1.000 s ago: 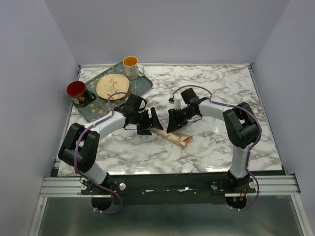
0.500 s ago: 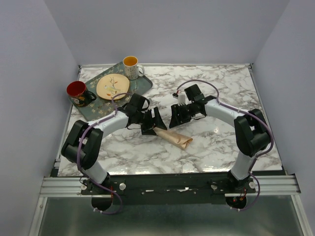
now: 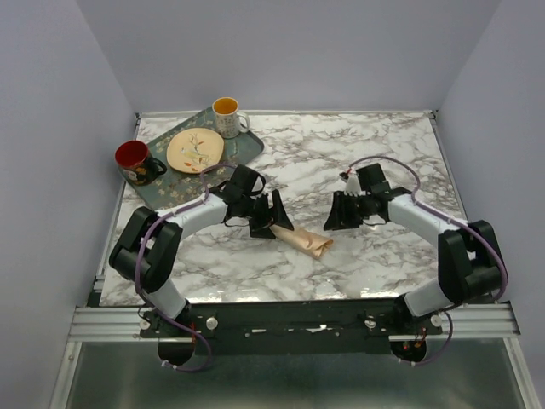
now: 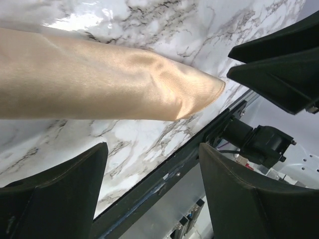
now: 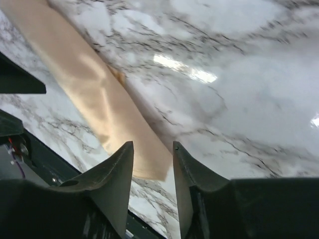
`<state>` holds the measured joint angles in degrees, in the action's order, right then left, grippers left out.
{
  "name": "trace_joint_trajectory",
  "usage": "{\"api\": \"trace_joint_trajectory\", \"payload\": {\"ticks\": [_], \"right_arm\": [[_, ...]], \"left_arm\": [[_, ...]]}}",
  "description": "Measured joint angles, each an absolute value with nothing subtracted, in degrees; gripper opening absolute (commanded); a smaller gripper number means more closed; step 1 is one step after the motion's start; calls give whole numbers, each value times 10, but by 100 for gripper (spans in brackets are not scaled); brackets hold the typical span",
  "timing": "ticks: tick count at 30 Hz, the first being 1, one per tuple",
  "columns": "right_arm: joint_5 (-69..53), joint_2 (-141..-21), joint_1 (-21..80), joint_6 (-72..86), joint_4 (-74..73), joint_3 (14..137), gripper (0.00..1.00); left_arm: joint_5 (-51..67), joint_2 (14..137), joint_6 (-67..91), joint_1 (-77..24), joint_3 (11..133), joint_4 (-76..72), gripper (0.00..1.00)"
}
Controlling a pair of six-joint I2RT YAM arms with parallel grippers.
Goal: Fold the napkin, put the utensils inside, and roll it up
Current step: Roll the napkin with the utensil
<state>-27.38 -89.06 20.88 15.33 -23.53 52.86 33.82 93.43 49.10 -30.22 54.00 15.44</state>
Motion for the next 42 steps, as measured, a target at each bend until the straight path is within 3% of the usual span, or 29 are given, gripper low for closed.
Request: {"api": "trace_joint_trajectory", "payload": {"ticks": [6,10,19,28,30,33,37,42], "right_arm": [[-267,-766,152,201,-223,397,39],[-269,-743,140,216,-206,369,22],[-341,-812,134,225,-140,370,16],[-374,-771,135,225,-115,343,16],[-378,-776,140,225,-112,343,17],[-377,-788,151,224,-112,343,27],[-348,-785,162,201,-148,373,48],[-240,-776,218,146,-210,458,56]], "left_arm": [[342,951,496,-331,560,152,74],[343,964,496,-332,573,151,70],[343,978,496,-331,578,152,71],[343,985,496,-331,578,151,71],[343,985,496,-331,578,151,72],[343,985,496,-331,579,153,72],[332,983,493,-331,589,170,72],[297,942,496,-323,589,189,74]]}}
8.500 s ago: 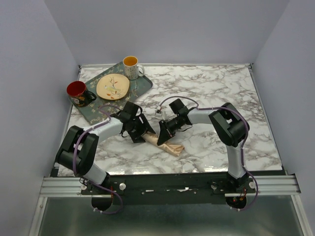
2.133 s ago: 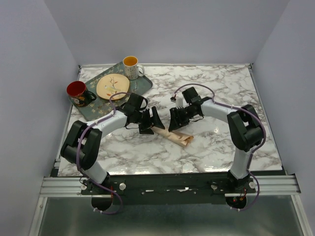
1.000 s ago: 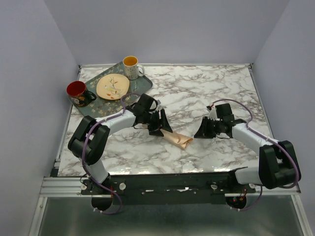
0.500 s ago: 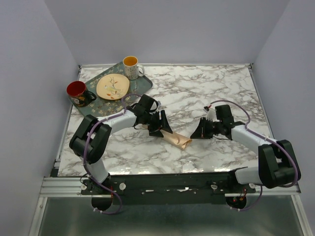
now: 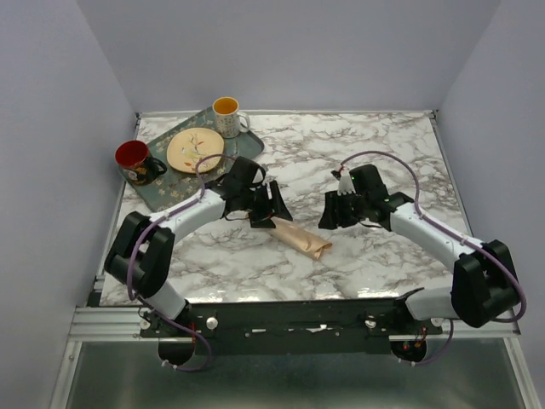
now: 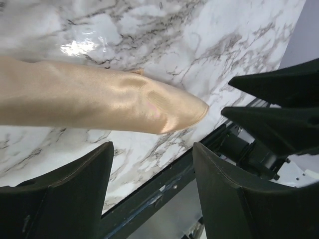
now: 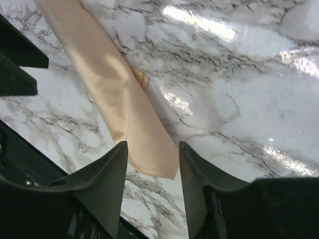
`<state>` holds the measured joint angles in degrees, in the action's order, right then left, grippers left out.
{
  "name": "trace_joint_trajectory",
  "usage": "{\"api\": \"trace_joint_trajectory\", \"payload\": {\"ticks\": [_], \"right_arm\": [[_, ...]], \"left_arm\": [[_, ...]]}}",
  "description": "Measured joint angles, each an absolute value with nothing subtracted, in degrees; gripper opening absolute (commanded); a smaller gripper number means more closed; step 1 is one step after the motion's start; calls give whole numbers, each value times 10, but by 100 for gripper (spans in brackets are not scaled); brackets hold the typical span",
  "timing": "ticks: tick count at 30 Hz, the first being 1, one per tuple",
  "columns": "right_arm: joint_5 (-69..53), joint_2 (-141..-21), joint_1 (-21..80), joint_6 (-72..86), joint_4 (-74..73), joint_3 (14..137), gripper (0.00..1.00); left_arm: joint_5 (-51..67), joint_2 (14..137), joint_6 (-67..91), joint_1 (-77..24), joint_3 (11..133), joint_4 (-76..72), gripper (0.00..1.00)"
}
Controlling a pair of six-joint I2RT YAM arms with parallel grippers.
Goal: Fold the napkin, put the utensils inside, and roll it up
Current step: Roll the napkin with the utensil
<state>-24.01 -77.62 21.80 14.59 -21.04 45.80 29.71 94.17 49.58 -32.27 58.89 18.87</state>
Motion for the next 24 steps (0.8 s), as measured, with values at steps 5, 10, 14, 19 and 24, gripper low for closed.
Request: {"api": "trace_joint_trajectory", "payload": {"ticks": [5,10,14,19,24], "right_arm": [[-133,-787,333,102,-239,523,62],[-42,-862,443,59,-259,587,66],[7,-912,486,39,-269,616,67],[56,-983,530,23,-276,658,67],[82,-1019,547,16,-286,684,65]], "left_arm": [[248,851,510,-270,560,194,75],[212,778,520,-192,515,200,75],[200,757,520,-158,490,215,75],[201,752,520,-139,470,224,76],[201,752,519,-135,462,227,76]]}}
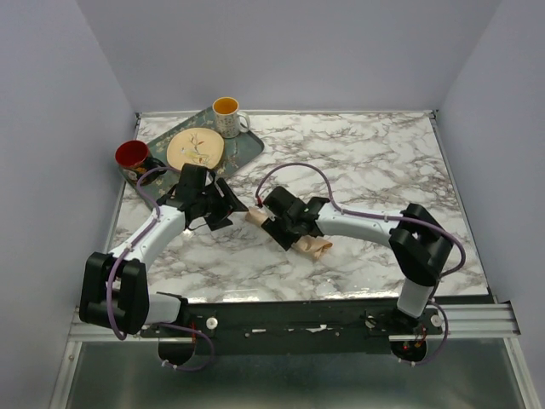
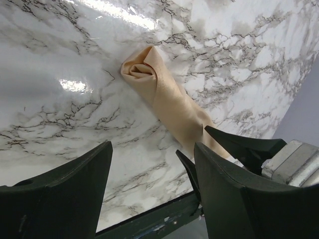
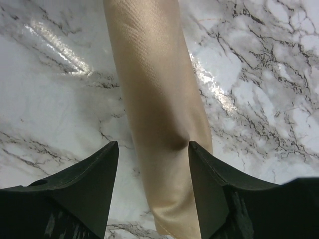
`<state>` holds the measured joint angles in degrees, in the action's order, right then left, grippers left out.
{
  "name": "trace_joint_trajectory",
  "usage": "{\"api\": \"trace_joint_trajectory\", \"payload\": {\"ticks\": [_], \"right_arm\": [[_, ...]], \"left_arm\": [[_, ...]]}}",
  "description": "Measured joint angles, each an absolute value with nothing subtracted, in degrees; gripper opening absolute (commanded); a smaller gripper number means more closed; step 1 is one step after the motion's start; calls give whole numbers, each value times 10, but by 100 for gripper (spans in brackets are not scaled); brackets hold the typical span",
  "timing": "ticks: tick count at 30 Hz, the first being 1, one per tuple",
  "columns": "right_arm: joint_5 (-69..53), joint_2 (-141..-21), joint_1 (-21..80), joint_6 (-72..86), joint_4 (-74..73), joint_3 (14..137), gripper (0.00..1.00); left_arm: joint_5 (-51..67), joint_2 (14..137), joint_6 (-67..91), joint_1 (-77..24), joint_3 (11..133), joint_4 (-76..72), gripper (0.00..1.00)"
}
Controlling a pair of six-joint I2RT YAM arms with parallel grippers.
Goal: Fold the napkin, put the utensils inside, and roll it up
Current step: Roll the napkin with the utensil
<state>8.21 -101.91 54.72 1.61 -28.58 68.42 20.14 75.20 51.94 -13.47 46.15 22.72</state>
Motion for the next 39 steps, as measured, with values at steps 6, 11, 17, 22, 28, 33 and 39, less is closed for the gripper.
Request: {"api": "trace_joint_trajectory", "payload": {"ticks": [6,11,17,22,28,33,39], "right_arm": [[118,-1057,548,13,-286,705,62],[136,-1078,548,1,-284,711,57],[142,-1085,550,-6,-280,715,29],[100,-1086,538,-10,-279,719,16],[-41,-1083,475,12,-270,720,10],[-207,-1083,399,51,-238,705,9],[-370,-1098,347,98,-171,672,11]], "left_arm": [[206,752,518,-132,460,225,76],[218,752,519,-132,442,219,76],[233,754,519,-132,432,215,76],[248,764,519,-132,431,203,77],[269,777,519,-132,426,185,77],[299,798,517,-132,426,167,77],[329,816,516,-138,417,144,75]]}}
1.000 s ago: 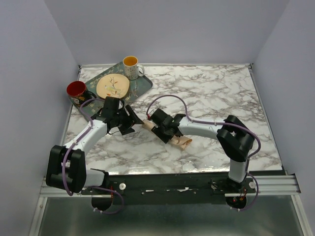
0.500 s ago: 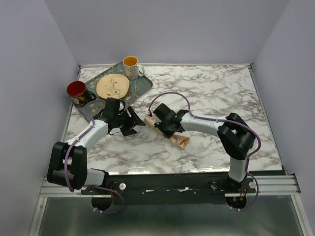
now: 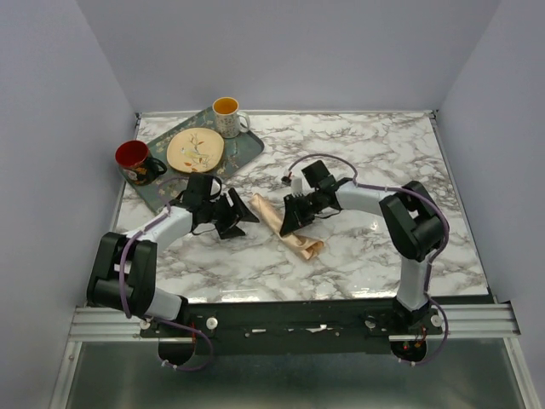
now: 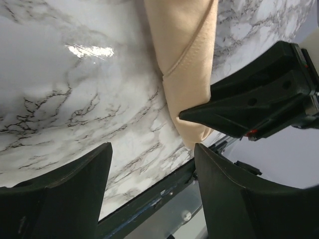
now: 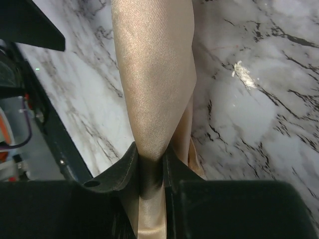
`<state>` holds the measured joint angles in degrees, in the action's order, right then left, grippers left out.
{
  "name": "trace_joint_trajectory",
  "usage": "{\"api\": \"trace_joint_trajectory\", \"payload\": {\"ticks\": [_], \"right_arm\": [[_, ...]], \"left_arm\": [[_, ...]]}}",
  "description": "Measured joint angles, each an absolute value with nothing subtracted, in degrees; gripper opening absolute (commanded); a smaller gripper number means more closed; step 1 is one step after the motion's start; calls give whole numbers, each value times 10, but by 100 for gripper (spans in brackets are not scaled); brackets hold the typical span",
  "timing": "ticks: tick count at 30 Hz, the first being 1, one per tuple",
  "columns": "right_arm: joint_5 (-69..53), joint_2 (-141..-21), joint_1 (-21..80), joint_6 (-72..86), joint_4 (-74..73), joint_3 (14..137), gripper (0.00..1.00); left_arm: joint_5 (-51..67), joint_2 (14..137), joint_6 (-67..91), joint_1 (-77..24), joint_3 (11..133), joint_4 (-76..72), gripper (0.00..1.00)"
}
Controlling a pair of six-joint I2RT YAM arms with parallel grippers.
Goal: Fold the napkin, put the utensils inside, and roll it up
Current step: Roll the napkin with the utensil
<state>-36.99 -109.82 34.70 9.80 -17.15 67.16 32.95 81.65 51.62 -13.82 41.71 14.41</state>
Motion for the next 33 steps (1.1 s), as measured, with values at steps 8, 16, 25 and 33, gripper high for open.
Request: {"api": "trace_joint_trajectory", "payload": {"ticks": [8,16,25,33], "right_arm": [[-543,-1159,312,166,-60,634,17],[-601,-1185,282,204,-7,621,35],[-565,-1177,278,157,-86,657,55],[-494,-1157,278,107,-175,703,61]], "left_arm": [[343,850,527,-191,410,104,69],[341,870,546,-212,406,81,68],[340,884,550,-214,408,69,68],[339,893,554,-215,414,69,68]]}}
